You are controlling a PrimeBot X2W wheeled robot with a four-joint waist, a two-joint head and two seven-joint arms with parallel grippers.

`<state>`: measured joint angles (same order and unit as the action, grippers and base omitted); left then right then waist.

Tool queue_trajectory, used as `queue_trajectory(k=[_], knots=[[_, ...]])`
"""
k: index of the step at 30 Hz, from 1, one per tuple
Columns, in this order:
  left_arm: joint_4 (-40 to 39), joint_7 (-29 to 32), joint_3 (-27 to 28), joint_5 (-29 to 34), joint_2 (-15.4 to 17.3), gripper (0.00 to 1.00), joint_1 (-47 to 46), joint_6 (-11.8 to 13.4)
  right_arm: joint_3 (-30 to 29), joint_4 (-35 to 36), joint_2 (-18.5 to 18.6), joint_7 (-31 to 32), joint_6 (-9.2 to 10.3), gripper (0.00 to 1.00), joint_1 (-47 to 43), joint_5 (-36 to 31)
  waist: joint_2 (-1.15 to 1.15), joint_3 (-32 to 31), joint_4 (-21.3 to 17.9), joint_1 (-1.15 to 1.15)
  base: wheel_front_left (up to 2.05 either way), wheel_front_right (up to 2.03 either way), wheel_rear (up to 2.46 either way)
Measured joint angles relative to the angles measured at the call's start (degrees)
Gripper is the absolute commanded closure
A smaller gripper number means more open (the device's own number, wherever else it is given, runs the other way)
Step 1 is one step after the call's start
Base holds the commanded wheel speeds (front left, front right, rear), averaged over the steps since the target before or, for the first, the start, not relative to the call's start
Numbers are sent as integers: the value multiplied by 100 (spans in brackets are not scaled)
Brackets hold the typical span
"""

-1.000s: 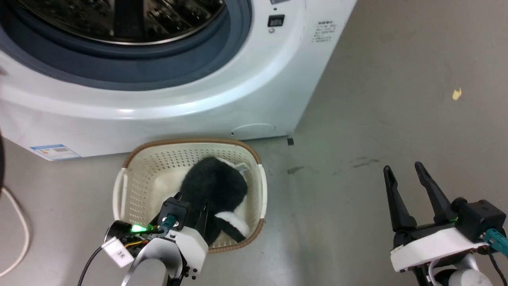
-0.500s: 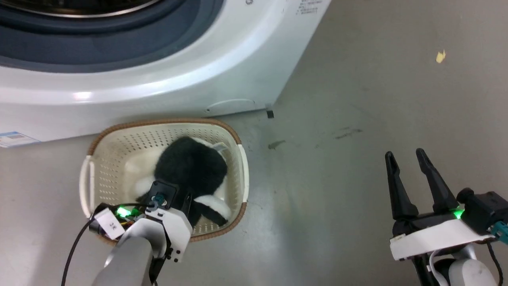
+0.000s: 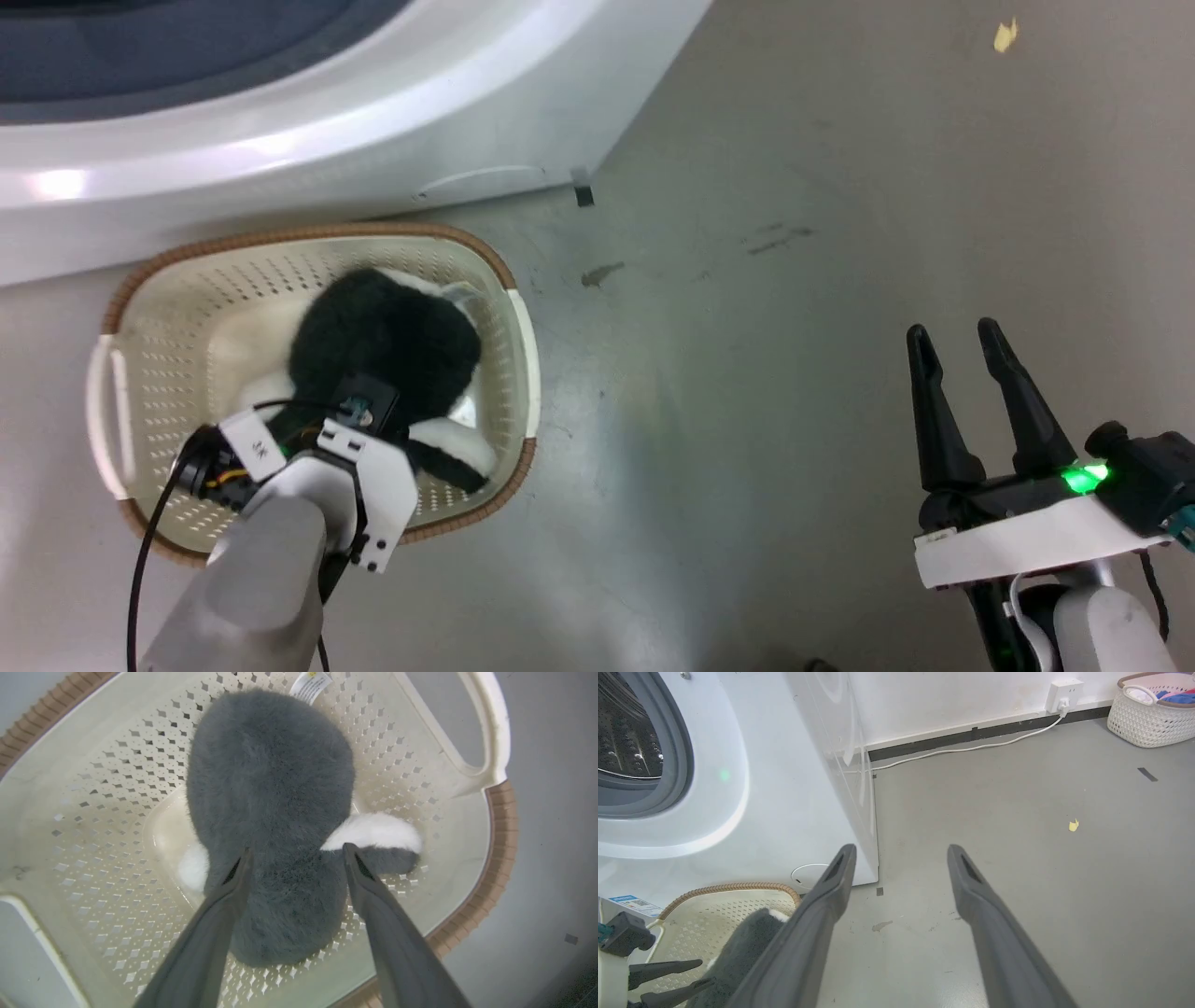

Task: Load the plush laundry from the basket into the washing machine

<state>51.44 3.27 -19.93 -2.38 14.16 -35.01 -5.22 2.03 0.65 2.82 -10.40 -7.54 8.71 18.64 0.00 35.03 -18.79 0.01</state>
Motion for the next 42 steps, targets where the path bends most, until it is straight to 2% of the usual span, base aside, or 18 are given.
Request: queue_trajectory(k=[12, 18, 29, 30, 31, 36, 42], knots=[[738, 544, -486, -32, 144, 0, -919, -46, -119, 96, 0, -140, 0, 0, 118, 303, 0, 602, -267, -1, 0, 0, 0], [1095, 834, -737, 24, 275, 0, -1367, 59, -122, 111, 0, -209, 0, 0, 127, 491, 0, 924, -382, -1, 0, 0, 0], [1689, 949, -1083, -27, 357, 0, -1947, 116, -120, 134, 0, -341, 0, 0, 129, 834, 0, 1453, -612, -1, 0, 0, 0], [1739, 914, -1088, -70, 364, 28, -1989, 115, -119, 134, 0, -345, 0, 0, 133, 854, 0, 1496, -631, -1, 0, 0, 0], [1795, 913, -1116, -92, 375, 100, -2032, 100, -119, 132, 0, -370, 0, 0, 146, 870, 0, 1540, -651, -1, 0, 0, 0], [2041, 905, -1245, -162, 455, 100, -2171, 68, -89, 111, 0, -416, 0, 0, 275, 942, 0, 1666, -786, -1, 0, 0, 0], [2131, 676, -1203, -355, 519, 100, -2061, 152, 29, 35, 0, -435, 0, 0, 357, 933, 0, 1442, -854, -1, 0, 0, 0]])
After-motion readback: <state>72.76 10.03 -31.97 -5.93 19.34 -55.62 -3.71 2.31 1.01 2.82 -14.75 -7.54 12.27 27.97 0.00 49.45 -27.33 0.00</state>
